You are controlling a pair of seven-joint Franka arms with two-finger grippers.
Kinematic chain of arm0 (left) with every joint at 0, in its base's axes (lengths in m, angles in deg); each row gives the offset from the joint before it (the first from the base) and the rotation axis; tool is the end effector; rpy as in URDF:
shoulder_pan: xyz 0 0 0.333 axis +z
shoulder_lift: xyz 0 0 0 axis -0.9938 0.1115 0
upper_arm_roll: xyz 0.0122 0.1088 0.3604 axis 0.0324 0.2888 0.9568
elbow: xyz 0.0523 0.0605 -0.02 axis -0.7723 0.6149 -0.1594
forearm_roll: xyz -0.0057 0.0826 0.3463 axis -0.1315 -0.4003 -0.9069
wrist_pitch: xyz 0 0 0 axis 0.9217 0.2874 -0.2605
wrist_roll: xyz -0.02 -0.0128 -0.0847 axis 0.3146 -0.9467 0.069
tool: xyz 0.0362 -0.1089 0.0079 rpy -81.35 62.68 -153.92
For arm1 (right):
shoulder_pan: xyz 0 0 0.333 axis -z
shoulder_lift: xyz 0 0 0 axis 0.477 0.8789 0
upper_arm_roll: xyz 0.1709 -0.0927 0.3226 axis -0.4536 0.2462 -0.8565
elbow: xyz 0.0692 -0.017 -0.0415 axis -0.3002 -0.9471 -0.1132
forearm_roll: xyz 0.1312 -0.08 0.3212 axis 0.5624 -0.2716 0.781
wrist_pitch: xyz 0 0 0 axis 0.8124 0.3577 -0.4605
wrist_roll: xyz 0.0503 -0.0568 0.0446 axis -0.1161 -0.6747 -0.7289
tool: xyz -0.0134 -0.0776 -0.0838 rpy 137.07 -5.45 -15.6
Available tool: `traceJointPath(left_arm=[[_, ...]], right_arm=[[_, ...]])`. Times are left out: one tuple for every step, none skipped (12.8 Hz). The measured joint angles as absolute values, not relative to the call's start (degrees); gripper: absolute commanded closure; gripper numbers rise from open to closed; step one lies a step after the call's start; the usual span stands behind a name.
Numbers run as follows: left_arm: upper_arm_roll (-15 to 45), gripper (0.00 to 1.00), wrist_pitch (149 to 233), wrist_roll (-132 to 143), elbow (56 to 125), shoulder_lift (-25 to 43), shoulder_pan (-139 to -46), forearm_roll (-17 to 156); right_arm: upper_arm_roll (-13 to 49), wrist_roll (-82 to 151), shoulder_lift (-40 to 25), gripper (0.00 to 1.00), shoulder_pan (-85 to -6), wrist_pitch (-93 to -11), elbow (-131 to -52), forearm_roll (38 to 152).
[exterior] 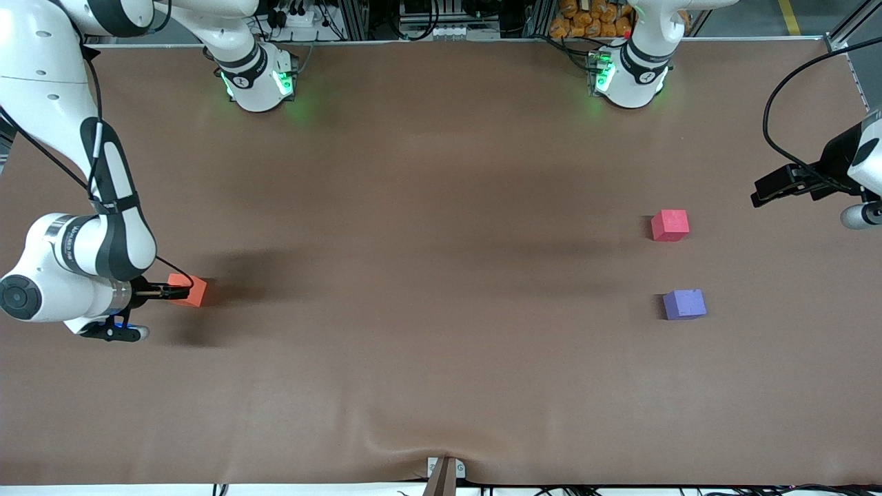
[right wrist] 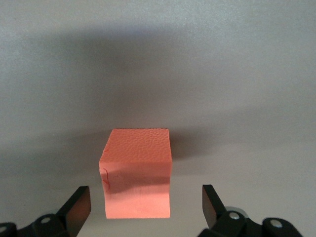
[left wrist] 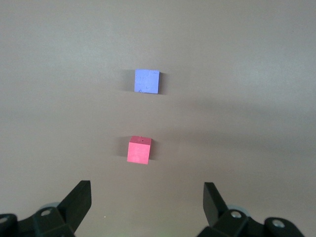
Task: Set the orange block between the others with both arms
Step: 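Reach the right gripper down over the orange cube, then close the right gripper on the orange cube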
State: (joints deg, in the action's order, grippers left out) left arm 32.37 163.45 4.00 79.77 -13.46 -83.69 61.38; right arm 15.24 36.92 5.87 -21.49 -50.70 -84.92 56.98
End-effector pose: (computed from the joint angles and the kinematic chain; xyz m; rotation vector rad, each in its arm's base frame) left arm 0.5363 -0.0109 0.6539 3.1212 0.1892 -0.0787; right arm 0.6567 -0.1070 0.2932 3.0947 -0.1600 -0.4318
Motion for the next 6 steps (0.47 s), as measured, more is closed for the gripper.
traceJointPath(left_arm=[[32.38,0.0,163.45,4.0,79.77,-13.46,-83.67,61.38],[32.4,0.0,163.45,4.0,79.77,-13.46,-83.64,61.38],[32.4,0.0,163.45,4.0,79.77,-13.46,-83.61,61.38],[32.41,0.0,163.45,4.0,79.77,-13.46,-83.6,61.38],[32.4,0.0,163.45,4.0,79.77,-13.46,-83.62,61.38],[32.39,0.0,163.45,4.0,79.77,-13.46,-83.65,61.38]], right_arm=[[15.2,36.93,5.89,0.0,-21.53,-51.51,-85.48,56.98],[15.18,36.93,5.9,0.0,-21.54,-52.59,-86.28,56.98],[15.18,36.93,5.94,0.0,-21.54,-53.69,-87.18,56.98],[15.18,36.93,5.95,0.0,-21.54,-54.64,-88.0,56.98],[15.18,36.93,6.01,0.06,-21.54,-55.23,-88.56,56.98],[15.18,36.92,6.06,0.33,-21.54,-55.59,-88.92,56.98]])
